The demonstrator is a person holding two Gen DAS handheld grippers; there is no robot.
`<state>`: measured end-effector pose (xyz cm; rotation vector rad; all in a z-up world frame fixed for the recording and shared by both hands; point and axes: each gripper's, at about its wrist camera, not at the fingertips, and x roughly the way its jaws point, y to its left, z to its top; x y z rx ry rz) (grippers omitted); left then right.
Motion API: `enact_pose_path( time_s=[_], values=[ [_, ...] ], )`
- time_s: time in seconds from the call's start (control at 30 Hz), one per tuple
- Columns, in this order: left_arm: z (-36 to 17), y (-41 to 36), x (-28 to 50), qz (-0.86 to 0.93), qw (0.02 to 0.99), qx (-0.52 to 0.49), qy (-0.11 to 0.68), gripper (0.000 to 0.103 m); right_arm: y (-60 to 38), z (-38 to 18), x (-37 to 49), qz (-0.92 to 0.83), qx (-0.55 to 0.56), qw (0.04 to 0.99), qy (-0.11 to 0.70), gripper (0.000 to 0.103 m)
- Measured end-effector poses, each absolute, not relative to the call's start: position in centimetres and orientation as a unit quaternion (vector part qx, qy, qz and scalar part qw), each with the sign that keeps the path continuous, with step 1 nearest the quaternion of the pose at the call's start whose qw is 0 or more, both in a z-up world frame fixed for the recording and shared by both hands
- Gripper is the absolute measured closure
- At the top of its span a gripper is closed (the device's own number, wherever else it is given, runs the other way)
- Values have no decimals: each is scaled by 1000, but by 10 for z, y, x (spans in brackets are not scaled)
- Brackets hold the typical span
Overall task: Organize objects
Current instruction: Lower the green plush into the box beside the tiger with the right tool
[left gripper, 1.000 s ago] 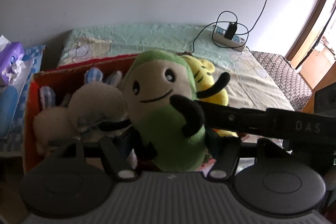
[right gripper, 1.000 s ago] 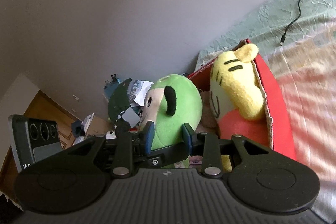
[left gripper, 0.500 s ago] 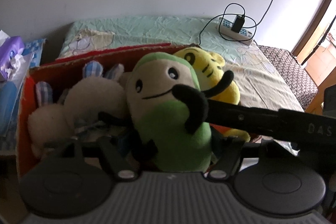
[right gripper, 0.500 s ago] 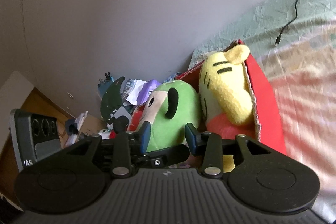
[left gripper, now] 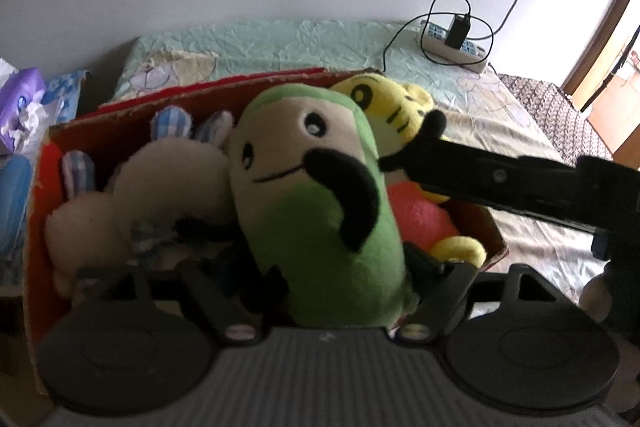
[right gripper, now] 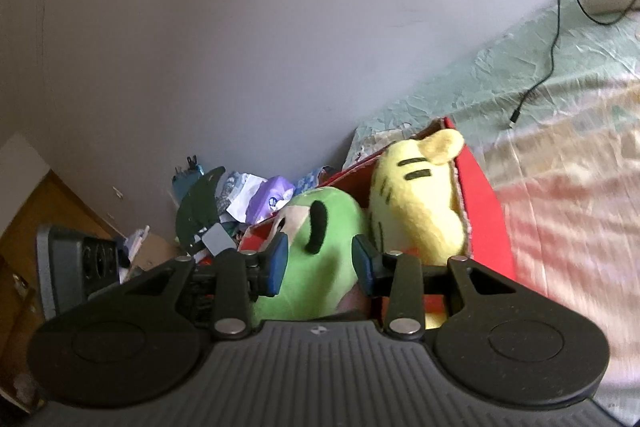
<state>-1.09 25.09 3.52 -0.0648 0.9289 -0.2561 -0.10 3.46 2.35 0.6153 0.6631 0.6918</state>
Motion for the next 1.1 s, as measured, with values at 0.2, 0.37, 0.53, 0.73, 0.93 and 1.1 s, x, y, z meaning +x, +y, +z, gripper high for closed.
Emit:
enact_pose_path(
  time_s=[0.2,0.37,0.53,0.73,0.93,1.1],
  values=[
    [33,251,-10,-126,884,-30,448,19,50,24,2,325,257,853,317,64],
    [32,251,-9,-129,884,-29,448,17,51,21,4,319,252,854,325,64],
    [32,250,-9,-129,884,-30,448,17,49,18,4,315,259,852,329,64],
    [32,249,-10,-124,884,-33,449,17,51,18,-1,306,240,861,327,64],
    [32,246,-12,-115,885,-26,450,16,53,19,-4,298,234,866,327,64],
    [32,242,-15,-108,886,-15,451,13,53,19,-8,285,218,873,329,63]
  ],
)
